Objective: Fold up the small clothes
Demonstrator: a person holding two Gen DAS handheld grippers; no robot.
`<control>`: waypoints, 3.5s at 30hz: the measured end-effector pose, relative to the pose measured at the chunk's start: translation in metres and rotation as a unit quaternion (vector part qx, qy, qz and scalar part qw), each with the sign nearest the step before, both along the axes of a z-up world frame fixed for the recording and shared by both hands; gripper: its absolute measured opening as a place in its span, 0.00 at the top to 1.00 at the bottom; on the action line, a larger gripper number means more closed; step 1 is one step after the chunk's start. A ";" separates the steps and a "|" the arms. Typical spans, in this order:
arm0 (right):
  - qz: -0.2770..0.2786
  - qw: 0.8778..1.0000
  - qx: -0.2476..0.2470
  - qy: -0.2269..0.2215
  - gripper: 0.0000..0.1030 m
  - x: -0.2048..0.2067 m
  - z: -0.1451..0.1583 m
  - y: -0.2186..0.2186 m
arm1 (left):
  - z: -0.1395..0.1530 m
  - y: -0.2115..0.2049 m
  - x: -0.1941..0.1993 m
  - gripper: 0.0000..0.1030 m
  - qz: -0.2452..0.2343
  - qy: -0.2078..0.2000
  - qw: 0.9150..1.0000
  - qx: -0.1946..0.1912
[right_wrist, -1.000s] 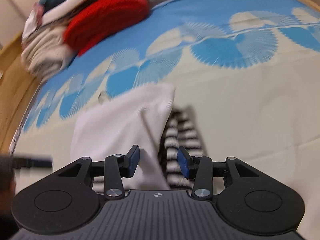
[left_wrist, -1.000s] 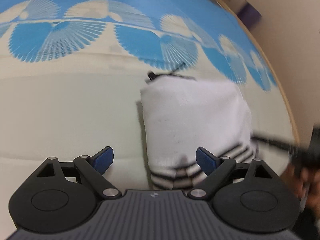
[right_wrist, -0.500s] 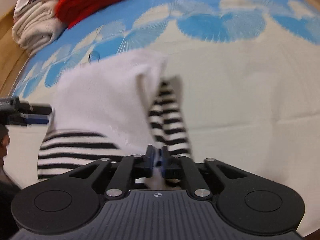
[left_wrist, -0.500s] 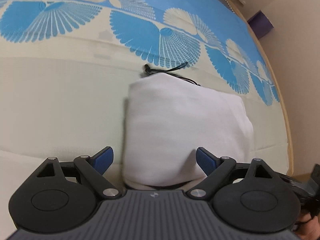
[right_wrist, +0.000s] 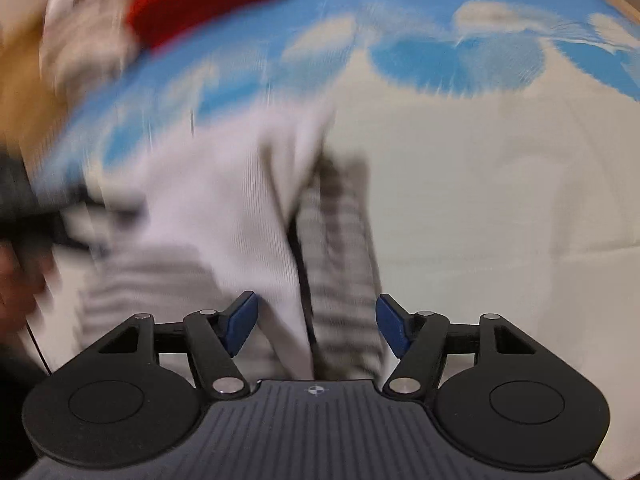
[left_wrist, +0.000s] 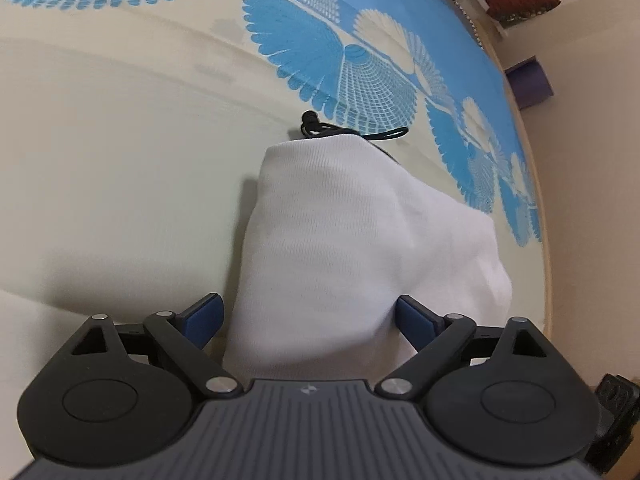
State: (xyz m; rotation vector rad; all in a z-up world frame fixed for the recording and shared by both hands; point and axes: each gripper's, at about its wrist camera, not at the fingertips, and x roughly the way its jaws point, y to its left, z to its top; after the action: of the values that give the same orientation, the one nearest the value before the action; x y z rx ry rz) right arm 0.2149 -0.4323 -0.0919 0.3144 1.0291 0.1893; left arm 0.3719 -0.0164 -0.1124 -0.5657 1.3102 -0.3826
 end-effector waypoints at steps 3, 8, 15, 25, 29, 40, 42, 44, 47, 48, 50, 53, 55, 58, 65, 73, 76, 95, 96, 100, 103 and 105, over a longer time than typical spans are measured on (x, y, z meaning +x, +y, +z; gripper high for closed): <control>-0.028 0.998 0.055 0.012 0.30 0.009 -0.008 -0.004 | -0.005 -0.002 0.003 0.08 -0.001 -0.004 1.000 -0.010; -0.032 0.997 0.033 0.062 0.16 0.035 -0.034 0.009 | -0.010 -0.009 0.007 0.16 -0.005 -0.011 1.000 -0.018; -0.022 0.996 0.080 0.045 0.78 0.044 -0.032 0.024 | 0.031 -0.013 0.010 0.60 -0.049 -0.100 0.994 0.005; -0.028 0.990 0.129 -0.053 0.89 0.078 0.000 0.071 | 0.080 0.055 0.027 0.37 0.011 -0.193 0.979 0.066; -0.039 0.994 0.096 -0.032 0.90 0.098 -0.009 0.091 | 0.082 0.075 0.021 0.38 0.027 -0.196 0.976 0.090; -0.120 0.992 0.036 -0.012 0.73 0.091 -0.008 0.089 | 0.052 0.050 -0.017 0.42 -0.127 -0.155 0.964 0.177; -0.110 0.992 0.060 -0.021 0.68 0.082 0.000 0.086 | 0.063 0.061 -0.022 0.42 -0.108 -0.161 0.969 0.153; -0.082 0.990 0.114 -0.002 0.65 0.072 0.003 0.082 | 0.073 0.067 -0.032 0.42 -0.111 -0.175 0.969 0.138; -0.036 0.992 0.112 0.043 0.66 0.063 -0.006 0.090 | 0.063 0.062 -0.039 0.42 -0.147 -0.155 0.965 0.154; -0.025 0.995 0.079 0.054 0.66 0.060 -0.010 0.094 | 0.055 0.056 -0.040 0.40 -0.160 -0.141 0.961 0.175; -0.013 0.997 0.021 0.072 0.94 0.056 -0.016 0.100 | 0.046 0.046 -0.045 0.36 -0.180 -0.139 0.952 0.206; -0.057 0.993 -0.028 0.095 0.97 0.051 -0.019 0.089 | 0.060 0.046 -0.052 0.34 -0.154 -0.161 0.949 0.222; -0.084 0.993 -0.037 0.072 0.95 0.042 -0.005 0.081 | 0.078 0.049 -0.066 0.33 -0.132 -0.188 0.947 0.225; -0.073 0.995 -0.063 -0.012 0.87 0.020 0.037 0.086 | 0.108 0.047 -0.088 0.17 -0.120 -0.240 0.928 0.257; -0.030 0.979 -0.118 -0.161 0.17 -0.069 0.107 0.123 | 0.157 0.045 -0.172 0.01 -0.041 -0.317 0.901 0.294; -0.063 0.980 -0.122 -0.141 0.13 -0.122 0.084 0.156 | 0.143 0.030 -0.236 0.01 0.024 -0.273 0.924 0.267; -0.062 0.985 -0.111 -0.115 0.13 -0.125 0.077 0.168 | 0.142 0.029 -0.243 0.01 0.041 -0.264 0.927 0.262; -0.019 0.981 -0.139 -0.136 0.13 -0.123 0.076 0.195 | 0.125 0.012 -0.228 0.01 0.024 -0.264 0.929 0.259; -0.019 0.981 -0.140 -0.136 0.13 -0.122 0.075 0.195 | 0.125 0.012 -0.228 0.01 0.024 -0.265 0.928 0.259; -0.019 0.981 -0.140 -0.136 0.13 -0.122 0.075 0.195 | 0.124 0.011 -0.226 0.01 0.021 -0.267 0.927 0.262; -0.018 0.980 -0.142 -0.136 0.13 -0.122 0.075 0.196 | 0.122 0.011 -0.226 0.01 0.019 -0.268 0.926 0.265; -0.014 0.980 -0.144 -0.137 0.13 -0.121 0.074 0.197 | 0.121 0.010 -0.225 0.01 0.018 -0.266 0.926 0.266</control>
State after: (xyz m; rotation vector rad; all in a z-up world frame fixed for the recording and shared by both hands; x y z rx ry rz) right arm 0.0934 -0.2356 -0.0179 0.0358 0.7651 0.0538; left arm 0.1468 -0.0061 0.0085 -0.0131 0.8196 -0.1191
